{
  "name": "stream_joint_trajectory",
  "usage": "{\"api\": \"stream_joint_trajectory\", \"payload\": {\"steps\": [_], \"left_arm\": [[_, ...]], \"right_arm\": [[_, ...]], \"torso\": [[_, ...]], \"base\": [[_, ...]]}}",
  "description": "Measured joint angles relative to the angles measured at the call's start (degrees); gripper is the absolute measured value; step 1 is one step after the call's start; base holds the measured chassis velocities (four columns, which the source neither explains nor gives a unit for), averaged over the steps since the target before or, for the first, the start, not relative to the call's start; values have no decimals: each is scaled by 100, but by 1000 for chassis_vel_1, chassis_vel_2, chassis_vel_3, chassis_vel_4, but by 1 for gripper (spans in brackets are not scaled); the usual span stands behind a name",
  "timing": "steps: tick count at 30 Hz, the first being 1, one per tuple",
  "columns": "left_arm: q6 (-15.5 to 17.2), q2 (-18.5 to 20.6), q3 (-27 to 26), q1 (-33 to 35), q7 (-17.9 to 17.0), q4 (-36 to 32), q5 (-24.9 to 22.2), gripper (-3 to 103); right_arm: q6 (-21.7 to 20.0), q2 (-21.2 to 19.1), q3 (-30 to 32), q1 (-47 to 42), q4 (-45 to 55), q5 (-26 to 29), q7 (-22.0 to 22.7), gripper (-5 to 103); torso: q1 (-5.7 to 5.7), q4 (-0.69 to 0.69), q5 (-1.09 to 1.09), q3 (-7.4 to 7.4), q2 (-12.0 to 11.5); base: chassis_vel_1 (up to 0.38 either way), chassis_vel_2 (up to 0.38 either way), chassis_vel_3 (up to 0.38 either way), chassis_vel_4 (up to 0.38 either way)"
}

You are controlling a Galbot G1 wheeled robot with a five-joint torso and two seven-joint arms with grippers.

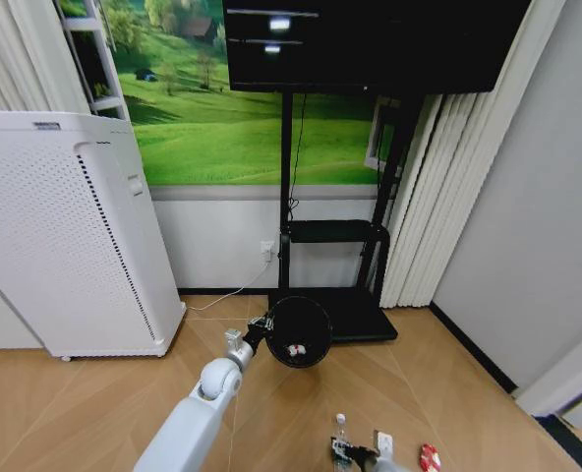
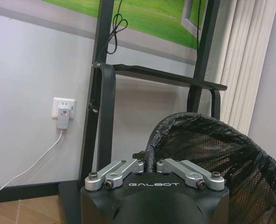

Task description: Pick up the trash bin and place the garbage on the floor into it.

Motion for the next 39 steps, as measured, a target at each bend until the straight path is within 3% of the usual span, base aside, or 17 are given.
{"api": "stream_joint_trajectory", "payload": {"steps": [13,15,17,18,23,24,26,30,34,39], "left_arm": [[17,50,-68,62,-1,-84,-16,7],[19,45,-72,65,-1,-90,-19,7],[19,44,-72,66,-1,-89,-19,7],[20,45,-74,66,-1,-90,-19,7],[22,42,-76,65,-1,-90,-19,7],[22,28,-76,63,-1,-80,-20,7],[22,12,-76,61,-1,-66,-18,7],[23,-15,-76,59,-1,-57,-14,7],[23,-20,-106,79,4,-44,-5,7],[23,-13,-211,147,8,-44,2,7]], "right_arm": [[86,109,-59,266,-560,-266,-108,102],[157,131,-54,287,-690,-314,-104,92],[186,143,-43,298,-740,-337,-102,92],[207,155,-28,302,-775,-349,-96,82],[210,162,-15,300,-778,-349,-90,77],[219,162,-11,276,-749,-348,-70,65],[217,161,-6,252,-694,-310,-43,54],[197,169,14,230,-599,-224,36,44],[271,136,346,138,79,-80,231,27],[469,-39,824,147,801,18,430,21]], "torso": [[0,0,0,0,0],[0,-1,1,0,0],[0,-1,0,0,0],[0,0,1,0,0],[0,0,1,0,0],[0,0,0,0,0],[0,0,1,0,0],[0,0,0,0,0],[0,0,2,0,0],[0,0,0,0,0]], "base": [[0,0,0,0],[0,0,0,0],[0,0,0,0],[0,0,0,0],[0,0,0,0],[0,0,0,0],[0,0,0,0],[0,0,0,0],[0,0,0,0],[0,0,0,0]]}}
